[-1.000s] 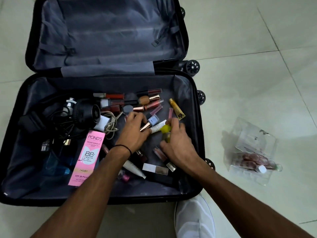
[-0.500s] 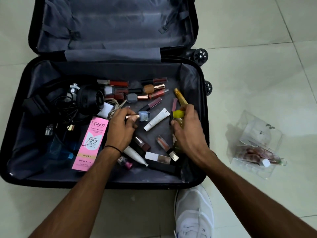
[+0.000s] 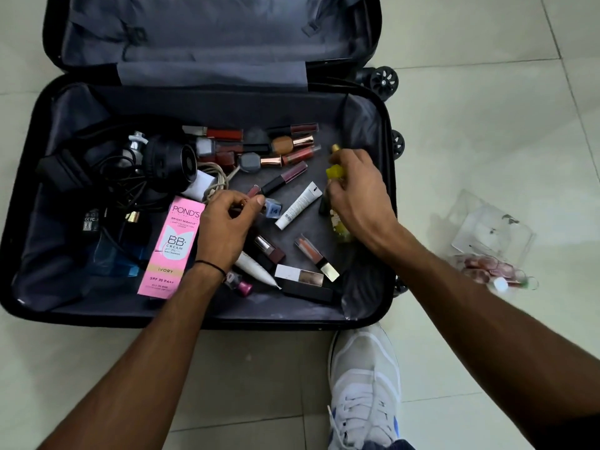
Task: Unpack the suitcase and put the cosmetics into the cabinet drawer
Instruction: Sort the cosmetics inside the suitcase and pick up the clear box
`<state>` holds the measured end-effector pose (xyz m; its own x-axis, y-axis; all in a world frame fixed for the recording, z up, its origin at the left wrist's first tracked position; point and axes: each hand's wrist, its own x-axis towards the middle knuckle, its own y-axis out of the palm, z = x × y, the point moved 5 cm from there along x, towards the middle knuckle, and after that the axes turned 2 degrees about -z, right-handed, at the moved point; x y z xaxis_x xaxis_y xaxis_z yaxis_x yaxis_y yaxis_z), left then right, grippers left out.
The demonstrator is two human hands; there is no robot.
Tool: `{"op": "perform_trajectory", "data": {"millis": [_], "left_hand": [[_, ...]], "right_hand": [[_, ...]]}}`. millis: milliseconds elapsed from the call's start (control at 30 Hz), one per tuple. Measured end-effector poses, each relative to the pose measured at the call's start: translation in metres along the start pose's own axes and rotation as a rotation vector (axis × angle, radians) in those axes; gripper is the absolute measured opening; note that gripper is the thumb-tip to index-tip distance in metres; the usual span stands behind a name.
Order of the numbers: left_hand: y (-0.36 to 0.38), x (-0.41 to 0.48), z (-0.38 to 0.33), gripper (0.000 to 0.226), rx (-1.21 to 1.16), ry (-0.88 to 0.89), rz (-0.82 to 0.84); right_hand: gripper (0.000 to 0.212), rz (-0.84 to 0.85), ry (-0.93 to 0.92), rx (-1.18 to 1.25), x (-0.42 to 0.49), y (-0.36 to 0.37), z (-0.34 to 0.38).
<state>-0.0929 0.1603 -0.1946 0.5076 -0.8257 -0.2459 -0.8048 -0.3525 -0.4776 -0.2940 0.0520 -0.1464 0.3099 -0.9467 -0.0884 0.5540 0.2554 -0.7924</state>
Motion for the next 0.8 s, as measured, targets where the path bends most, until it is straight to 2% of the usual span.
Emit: {"op": "perform_trajectory", "data": {"millis": [133,200,267,367,467,600,800], "left_hand": [[0.001,-0.003,-0.004,0.021,-0.011,0.010,0.008],[0.003,-0.003,-0.007,0.014,-0.014,0.030,0.041],[0.006,-0.004,-0.007,0.027,0.004,0.036,0.090],[0.010,-0.008,-0.007,0.052,-0.011,0.035,0.159],[0.013,-0.011,-0.009,0.063,-0.002,0.046,0.184],[0.016,-0.014,-0.004,0.066,0.016,-0.009,0.248],[0.013,-0.015,-0.002,0.057,0.072,0.007,0.213]], "right_hand": [[0.017,-0.080,-0.110,0.003,-0.022,-0.001,0.007],[0.014,-0.009,-0.130,0.076,-0.033,0.002,0.011],[0.018,0.170,-0.071,0.082,-0.043,0.011,0.011],[0.024,0.438,-0.029,-0.105,-0.056,0.031,0.008],[0.028,0.562,-0.090,-0.301,-0.068,0.048,0.009],[0.028,0.538,-0.086,-0.324,-0.067,0.051,0.010],[0.052,0.408,0.002,-0.041,-0.049,0.034,0.014]]}}
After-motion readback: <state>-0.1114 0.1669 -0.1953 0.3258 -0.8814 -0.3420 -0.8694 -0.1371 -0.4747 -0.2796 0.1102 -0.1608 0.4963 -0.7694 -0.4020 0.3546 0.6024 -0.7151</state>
